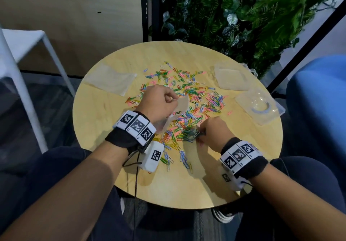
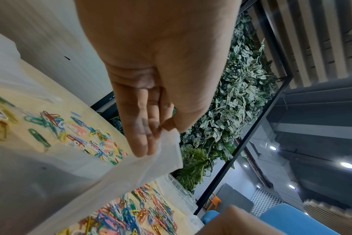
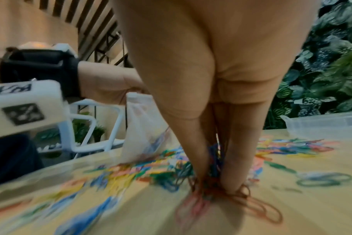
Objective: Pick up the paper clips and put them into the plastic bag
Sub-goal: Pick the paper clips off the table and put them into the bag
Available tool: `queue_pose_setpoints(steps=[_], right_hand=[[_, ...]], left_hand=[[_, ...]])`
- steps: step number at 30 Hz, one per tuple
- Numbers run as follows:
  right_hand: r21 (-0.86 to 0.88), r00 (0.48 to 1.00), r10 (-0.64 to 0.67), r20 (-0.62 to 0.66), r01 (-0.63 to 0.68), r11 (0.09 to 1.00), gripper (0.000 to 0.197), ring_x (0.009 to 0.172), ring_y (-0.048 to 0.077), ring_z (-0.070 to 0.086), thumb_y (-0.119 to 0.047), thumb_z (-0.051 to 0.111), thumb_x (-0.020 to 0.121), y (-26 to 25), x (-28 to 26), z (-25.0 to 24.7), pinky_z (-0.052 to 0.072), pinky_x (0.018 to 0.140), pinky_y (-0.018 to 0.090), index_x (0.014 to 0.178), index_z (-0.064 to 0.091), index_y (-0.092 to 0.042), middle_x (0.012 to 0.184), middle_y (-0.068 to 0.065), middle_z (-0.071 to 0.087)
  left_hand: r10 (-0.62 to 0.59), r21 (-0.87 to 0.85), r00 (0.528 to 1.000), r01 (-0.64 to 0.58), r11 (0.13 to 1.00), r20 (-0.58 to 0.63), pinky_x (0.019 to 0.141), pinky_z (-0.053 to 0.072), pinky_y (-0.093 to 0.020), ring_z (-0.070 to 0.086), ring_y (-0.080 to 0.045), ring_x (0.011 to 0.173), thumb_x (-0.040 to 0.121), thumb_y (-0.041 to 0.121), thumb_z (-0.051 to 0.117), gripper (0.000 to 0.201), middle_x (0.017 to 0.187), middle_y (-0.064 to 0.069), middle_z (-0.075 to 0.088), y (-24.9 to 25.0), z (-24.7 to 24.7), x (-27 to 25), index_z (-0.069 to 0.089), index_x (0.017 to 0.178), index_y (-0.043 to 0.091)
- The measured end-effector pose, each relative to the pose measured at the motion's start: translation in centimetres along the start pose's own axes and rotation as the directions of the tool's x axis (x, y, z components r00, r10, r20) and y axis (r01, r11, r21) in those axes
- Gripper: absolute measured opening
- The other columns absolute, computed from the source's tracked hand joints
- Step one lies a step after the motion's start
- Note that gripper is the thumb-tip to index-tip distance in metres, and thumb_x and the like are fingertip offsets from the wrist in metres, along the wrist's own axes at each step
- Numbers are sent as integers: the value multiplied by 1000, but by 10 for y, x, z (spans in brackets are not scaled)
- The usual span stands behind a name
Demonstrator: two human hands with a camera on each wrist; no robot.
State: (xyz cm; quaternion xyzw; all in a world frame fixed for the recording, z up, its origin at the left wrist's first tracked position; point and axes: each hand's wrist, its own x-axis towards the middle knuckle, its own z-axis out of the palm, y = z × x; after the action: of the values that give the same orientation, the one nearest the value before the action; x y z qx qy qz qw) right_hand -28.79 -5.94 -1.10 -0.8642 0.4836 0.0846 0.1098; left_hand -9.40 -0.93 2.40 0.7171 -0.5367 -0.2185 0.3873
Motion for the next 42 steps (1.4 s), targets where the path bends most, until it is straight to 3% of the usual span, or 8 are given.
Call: queue_pose_setpoints(steps=[6, 10, 15, 22, 29, 34, 38, 42], right_hand=[[425, 1000, 26, 8, -27, 905, 14, 58, 5, 60, -26, 81, 76, 41, 15, -24, 43, 52, 6, 82, 78, -15, 67, -4, 70], [963, 996, 18, 84, -86, 256, 17, 72, 23, 71, 1, 73, 79, 56, 19, -32, 60, 76, 28, 92, 68, 11, 91, 26, 70], [990, 998, -5, 56, -56, -133, 12, 72, 21, 71, 8, 65, 82, 20, 22, -30, 59, 80, 26, 94, 67, 6, 85, 15, 72], [837, 998, 15, -54, 37, 547, 24, 42, 15, 45, -12, 75, 80, 3, 28, -11, 39, 48, 27, 104, 74, -16, 56, 3, 56], [927, 999, 47, -14, -5, 374, 23, 71, 19, 73, 0, 73, 79, 5, 25, -8, 60, 76, 34, 102, 71, 2, 79, 18, 73], [641, 967, -136, -216, 245, 727, 25, 75, 12, 68, -9, 65, 84, 2, 24, -15, 56, 73, 32, 105, 76, -17, 90, 3, 76], [640, 954, -166, -248, 290, 712, 39, 77, -6, 67, 7, 53, 84, -10, 17, -32, 55, 73, 14, 113, 72, -12, 107, 2, 74], [579, 875, -191, -445, 444, 684, 19, 75, 7, 72, 1, 67, 78, -38, 10, -65, 59, 74, 33, 84, 78, -13, 82, -1, 76]], left_hand=[[-54, -12, 996, 55, 998, 76, 69, 60, -26, 64, -6, 45, 85, 6, 64, 18, 70, -11, 73, -5, 11, 0, 77, 98, 11], [-107, 36, 988, 103, 994, 111, 61, 46, -13, 58, 5, 42, 85, 9, 65, 20, 72, -2, 73, -4, 30, 9, 77, 100, 14], [-101, -29, 986, 106, 994, 129, 52, 52, -12, 66, -7, 45, 91, 5, 64, 14, 67, -9, 74, -2, 31, 2, 78, 93, 10], [-75, -137, 987, 95, 986, 144, 56, 61, -24, 73, -18, 55, 93, 8, 68, 8, 69, -8, 75, 0, 30, -3, 75, 98, 9], [-17, -176, 981, 51, 983, 191, 60, 63, -31, 74, -22, 58, 94, 9, 68, 13, 70, -11, 74, 1, 32, -7, 76, 103, 5], [-5, -202, 987, 38, 979, 161, 60, 63, -35, 74, -24, 58, 93, 9, 69, 12, 68, -6, 75, 4, 25, -4, 77, 101, 5], [-7, -269, 997, 28, 963, 79, 55, 60, -30, 69, -17, 49, 90, 3, 68, 11, 57, 1, 70, 9, 7, -1, 77, 92, 10], [-2, -338, 1000, 4, 941, 9, 52, 58, -28, 65, -13, 45, 88, 1, 69, 11, 53, 5, 65, 10, -19, -4, 77, 90, 10]])
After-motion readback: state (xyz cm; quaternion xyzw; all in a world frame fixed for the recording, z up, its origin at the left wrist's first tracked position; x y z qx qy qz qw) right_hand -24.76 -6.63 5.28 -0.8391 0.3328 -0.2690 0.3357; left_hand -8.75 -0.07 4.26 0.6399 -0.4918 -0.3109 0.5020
